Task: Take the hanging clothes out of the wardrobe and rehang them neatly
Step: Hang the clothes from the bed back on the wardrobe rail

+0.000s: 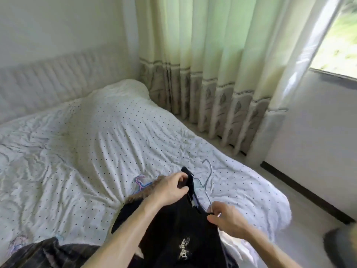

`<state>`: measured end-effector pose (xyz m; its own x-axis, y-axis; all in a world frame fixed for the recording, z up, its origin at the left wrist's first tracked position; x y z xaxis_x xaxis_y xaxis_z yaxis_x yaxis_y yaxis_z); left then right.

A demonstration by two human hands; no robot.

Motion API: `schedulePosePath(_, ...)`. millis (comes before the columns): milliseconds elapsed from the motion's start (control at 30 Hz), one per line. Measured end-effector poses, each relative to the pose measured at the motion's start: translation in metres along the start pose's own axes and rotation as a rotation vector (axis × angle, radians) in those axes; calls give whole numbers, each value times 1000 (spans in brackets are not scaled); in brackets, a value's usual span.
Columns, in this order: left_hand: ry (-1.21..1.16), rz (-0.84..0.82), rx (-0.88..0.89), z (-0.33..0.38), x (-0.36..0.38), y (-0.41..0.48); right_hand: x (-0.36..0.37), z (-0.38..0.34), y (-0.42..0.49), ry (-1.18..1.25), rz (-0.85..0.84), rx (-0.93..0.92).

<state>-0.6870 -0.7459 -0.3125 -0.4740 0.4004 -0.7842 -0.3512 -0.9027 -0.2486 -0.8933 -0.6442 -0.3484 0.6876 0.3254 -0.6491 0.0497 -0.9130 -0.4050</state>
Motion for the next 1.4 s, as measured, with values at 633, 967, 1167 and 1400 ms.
schedulePosePath(633, -162, -355, 1074, 469, 211, -194, -120, 191, -522, 251, 1074, 552)
schedulePosePath(967, -223, -687, 1376, 593, 309, -296, -67, 207, -686, 196, 1257, 1062)
schedulePosePath(1167, -273, -887, 1532, 645, 352, -358, -42, 175, -729, 366, 1233, 1222)
schedulePosePath(1400, -22, -988, 1788, 684, 403, -415, -13, 156, -723, 827, 1455, 1019)
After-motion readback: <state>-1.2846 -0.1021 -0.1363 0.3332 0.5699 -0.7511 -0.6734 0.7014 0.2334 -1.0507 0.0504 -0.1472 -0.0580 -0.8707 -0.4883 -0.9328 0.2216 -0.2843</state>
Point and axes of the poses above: each hand's wrist, its own y-axis towards the middle knuckle, its own x-axis out of the palm, z = x × y, the point moved 2 cm from there along y, towards the middle knuckle, and after that the axes turned 3 degrees about z, right-handed, at the moved point
